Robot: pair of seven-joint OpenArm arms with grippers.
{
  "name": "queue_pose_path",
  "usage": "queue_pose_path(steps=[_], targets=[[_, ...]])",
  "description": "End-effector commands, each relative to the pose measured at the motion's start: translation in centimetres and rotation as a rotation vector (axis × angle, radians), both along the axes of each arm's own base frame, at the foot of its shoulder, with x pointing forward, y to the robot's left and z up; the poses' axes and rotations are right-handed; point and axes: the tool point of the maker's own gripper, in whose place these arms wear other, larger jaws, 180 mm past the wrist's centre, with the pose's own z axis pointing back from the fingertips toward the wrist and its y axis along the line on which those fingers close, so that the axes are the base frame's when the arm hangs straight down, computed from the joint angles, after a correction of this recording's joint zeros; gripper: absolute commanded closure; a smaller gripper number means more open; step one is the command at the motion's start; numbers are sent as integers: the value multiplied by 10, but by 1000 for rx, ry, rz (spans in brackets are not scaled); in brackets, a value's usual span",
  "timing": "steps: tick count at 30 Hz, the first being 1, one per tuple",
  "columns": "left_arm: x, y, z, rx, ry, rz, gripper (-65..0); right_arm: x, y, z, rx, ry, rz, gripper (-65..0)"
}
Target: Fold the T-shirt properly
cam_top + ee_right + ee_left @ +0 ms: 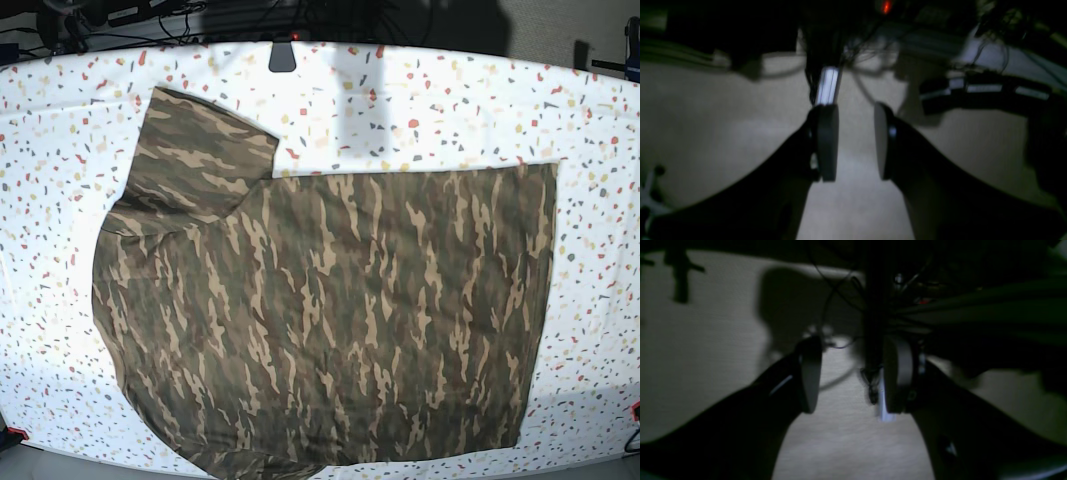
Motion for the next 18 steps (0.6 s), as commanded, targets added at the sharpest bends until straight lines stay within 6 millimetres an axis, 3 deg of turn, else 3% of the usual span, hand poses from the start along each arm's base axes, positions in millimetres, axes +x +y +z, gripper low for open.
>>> queue_pose_path(steps=[1,8,12,18], targets=[[-6,12,11,18,-12,-17,-292,-10,-4,10,6,10,19,-191],[-7,34,77,-8,-88,-27,-292,-33,2,78,62,-32,170,-191],[6,30,113,-38,-140,-112,-292,-19,14,113,109,-95,261,-191],[34,18,147,-70,-227,-193,-292,5,31,146,142,-164,322,-191]])
